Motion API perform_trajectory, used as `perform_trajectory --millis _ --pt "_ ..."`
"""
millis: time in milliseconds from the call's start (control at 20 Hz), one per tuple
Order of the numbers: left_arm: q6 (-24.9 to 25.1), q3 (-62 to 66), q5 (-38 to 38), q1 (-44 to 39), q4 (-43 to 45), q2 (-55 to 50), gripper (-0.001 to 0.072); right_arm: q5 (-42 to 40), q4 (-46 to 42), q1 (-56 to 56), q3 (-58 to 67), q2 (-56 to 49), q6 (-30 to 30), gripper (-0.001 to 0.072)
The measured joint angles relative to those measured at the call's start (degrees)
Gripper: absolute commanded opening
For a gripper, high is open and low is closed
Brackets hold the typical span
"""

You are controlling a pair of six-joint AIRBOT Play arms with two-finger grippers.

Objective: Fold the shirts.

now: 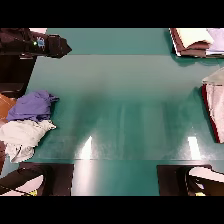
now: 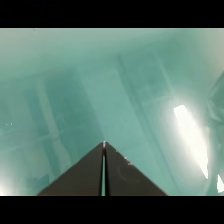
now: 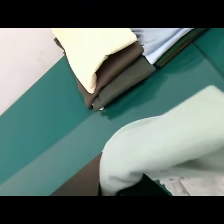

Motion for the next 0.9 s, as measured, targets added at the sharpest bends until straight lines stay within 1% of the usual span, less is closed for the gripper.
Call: perform_trajectory --millis 100,250,650,750,800,850,900 --pt "0.15 0.00 -0.39 0.00 0.02 0.00 0.0024 3.56 -3.52 -1.38 -0.04 1.36 -0.15 0.0017" --pt "0.37 0.00 -1.05 0.00 0.02 0.00 0.0024 7.28 -11.34 -2.40 -2.62 3.87 -0.09 0.0018" --pt "1.84 0.00 -2.58 0.00 0.07 0.00 0.0023 11.50 -34.77 -2.99 -19.96 11.74 2.01 0.0025" --pt "2.56 0.00 -2.75 0.00 0.07 0.00 0.0024 12.13 -39.19 -2.99 -23.23 12.81 2.45 0.0031" --pt "2.80 0.00 -2.80 0.00 0.07 0.00 0.0024 12.44 -40.92 -2.99 -24.30 13.14 2.82 0.0163" --pt "2.97 0.00 -2.84 0.00 0.07 0.00 0.0024 12.90 -42.53 -2.99 -25.16 13.38 3.41 0.0400" --pt "3.15 0.00 -2.86 0.00 0.07 0.00 0.0024 13.22 -44.09 -2.99 -25.75 13.55 3.82 0.0582"
